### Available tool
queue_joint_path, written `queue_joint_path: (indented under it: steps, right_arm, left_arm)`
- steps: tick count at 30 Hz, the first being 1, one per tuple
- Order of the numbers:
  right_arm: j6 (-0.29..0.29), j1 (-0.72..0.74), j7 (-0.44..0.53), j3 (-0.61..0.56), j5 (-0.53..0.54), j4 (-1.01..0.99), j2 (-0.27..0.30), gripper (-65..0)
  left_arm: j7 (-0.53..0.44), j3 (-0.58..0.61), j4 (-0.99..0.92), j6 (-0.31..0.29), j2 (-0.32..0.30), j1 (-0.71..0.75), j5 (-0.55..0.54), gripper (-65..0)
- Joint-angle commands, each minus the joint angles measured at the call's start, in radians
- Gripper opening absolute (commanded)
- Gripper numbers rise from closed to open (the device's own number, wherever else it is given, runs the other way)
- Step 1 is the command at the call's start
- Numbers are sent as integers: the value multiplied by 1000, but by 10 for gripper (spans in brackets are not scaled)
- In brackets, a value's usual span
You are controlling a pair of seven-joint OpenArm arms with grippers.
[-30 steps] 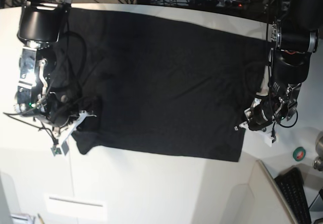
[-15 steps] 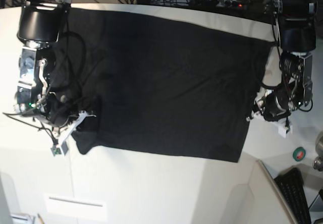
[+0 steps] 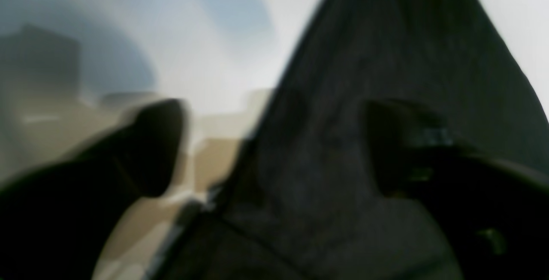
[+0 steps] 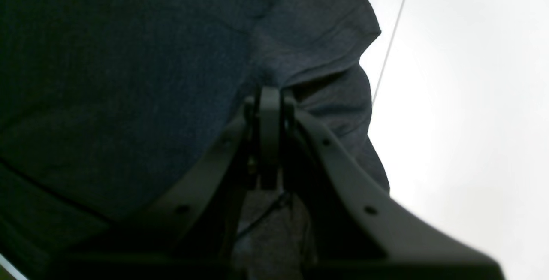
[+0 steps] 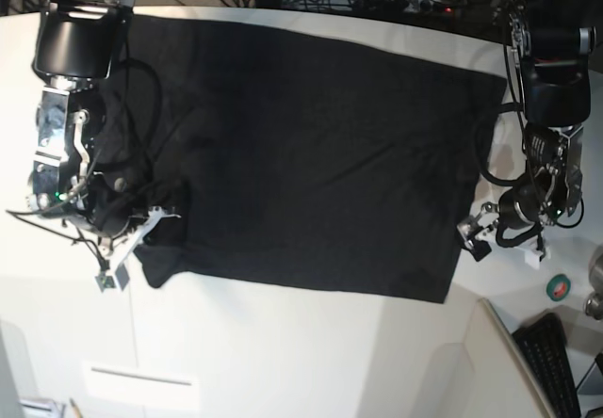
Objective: Layout the t-shirt on the table in an organized manner, then fold the t-shirt properly
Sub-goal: 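Grasp the shirt edge with the left gripper opposite the right gripper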
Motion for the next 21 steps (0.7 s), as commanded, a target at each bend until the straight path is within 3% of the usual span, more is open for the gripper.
queue_joint_path:
  steps: [1, 4, 6, 11, 14, 16, 21]
  right_arm:
    - [3, 21, 14, 0, 9, 18, 5, -650]
    - [6, 21, 14, 0, 9, 18, 5, -650]
    - [6, 21, 14, 0, 9, 18, 5, -650]
    - [6, 21, 18, 8, 9, 18, 8, -650]
    - [8, 21, 18, 8, 9, 18, 8, -650]
    - [8, 21, 18, 8, 9, 18, 8, -650]
    - [8, 21, 19, 8, 9, 18, 8, -650]
  left_arm:
    - [-19, 57, -22, -10, -13, -47, -4, 0]
    - [-107, 232, -134, -10, -8, -120, -7, 0]
    - [-148, 287, -201, -10, -2, -156, -10, 0]
    - [-162, 312, -327, -10, 46, -217, -6, -28]
    - [-157, 332, -310, -13, 49, -212, -6, -31]
    - [-157, 391, -295, -37, 50, -211, -9, -77]
    - [-162, 439, -349, -73, 72, -209, -7, -296]
